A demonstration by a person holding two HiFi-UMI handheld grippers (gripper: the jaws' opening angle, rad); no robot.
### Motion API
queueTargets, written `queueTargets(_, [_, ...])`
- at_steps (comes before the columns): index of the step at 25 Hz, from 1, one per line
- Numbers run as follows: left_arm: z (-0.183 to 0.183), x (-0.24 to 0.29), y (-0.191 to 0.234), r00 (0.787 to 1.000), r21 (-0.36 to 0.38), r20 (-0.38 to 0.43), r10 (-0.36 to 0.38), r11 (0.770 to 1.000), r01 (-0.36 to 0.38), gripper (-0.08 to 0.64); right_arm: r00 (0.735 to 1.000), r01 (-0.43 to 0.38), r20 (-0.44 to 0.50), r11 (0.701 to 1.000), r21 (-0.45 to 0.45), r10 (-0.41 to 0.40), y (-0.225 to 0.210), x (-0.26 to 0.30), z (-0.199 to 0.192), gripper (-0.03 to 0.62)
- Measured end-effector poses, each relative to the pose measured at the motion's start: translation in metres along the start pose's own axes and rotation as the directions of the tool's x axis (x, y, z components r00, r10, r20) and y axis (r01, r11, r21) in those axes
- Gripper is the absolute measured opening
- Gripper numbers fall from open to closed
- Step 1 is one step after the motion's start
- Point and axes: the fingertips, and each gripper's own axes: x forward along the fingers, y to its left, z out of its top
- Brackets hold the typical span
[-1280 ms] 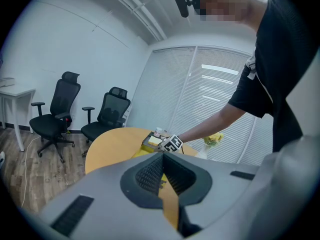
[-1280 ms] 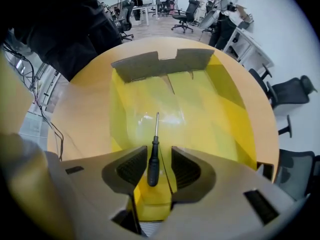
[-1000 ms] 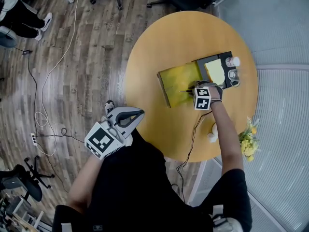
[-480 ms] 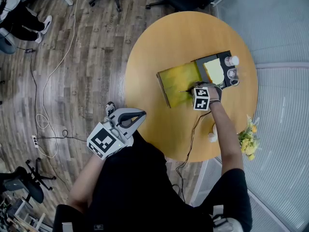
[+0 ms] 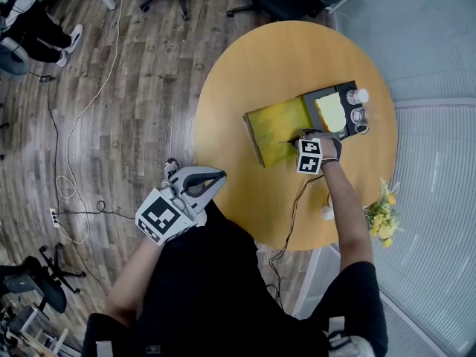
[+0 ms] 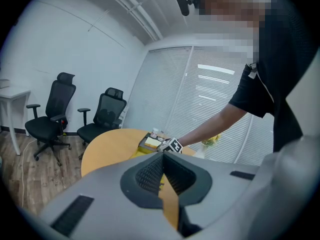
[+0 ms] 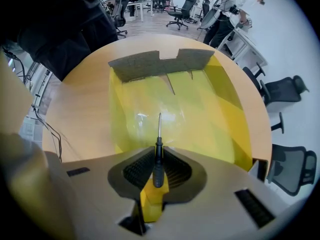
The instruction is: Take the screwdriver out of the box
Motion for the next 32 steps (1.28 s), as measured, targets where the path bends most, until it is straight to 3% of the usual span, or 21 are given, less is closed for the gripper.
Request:
queueTargets(7, [0.001,-0.006,-0.001,1.000,0.012,-0.008,-0.008,1.000,0.008,0.006,0.999,0.042,-0.014,0.999,-0.015,-0.042,-0.004,-0.002,0.010,0.044])
queueTargets(16, [0.007,-0.010,-0.002,1.000,0.025,0.011,-0.026,0.999,0.025,0.006,0.991,0.127,0.025,0.987,0.098,-0.130,-0.019,-0.032,0.022,0.044])
queueTargets(21, [0.011,-0.015,-0.003,0.999,0.038,0.015,-0.045,0.998,0.045,0.006,0.979,0.147,0.096,0.953,0.265,-0.178,-0.020,-0.047,0.039,0.044])
queueTargets(27, [0.016,-0.016,0.002,0.998,0.058,0.014,-0.060,0.997,0.059,0.006,0.960,0.185,0.138,0.920,0.345,-0.244,-0.023,-0.063,0.058,0.044])
queueTargets(32, [0.023,-0.018,0.007,0.997,0.064,0.028,-0.069,0.996,0.067,0.006,0.918,0.240,0.187,0.865,0.441,-0.351,-0.028,-0.096,0.075,0.044])
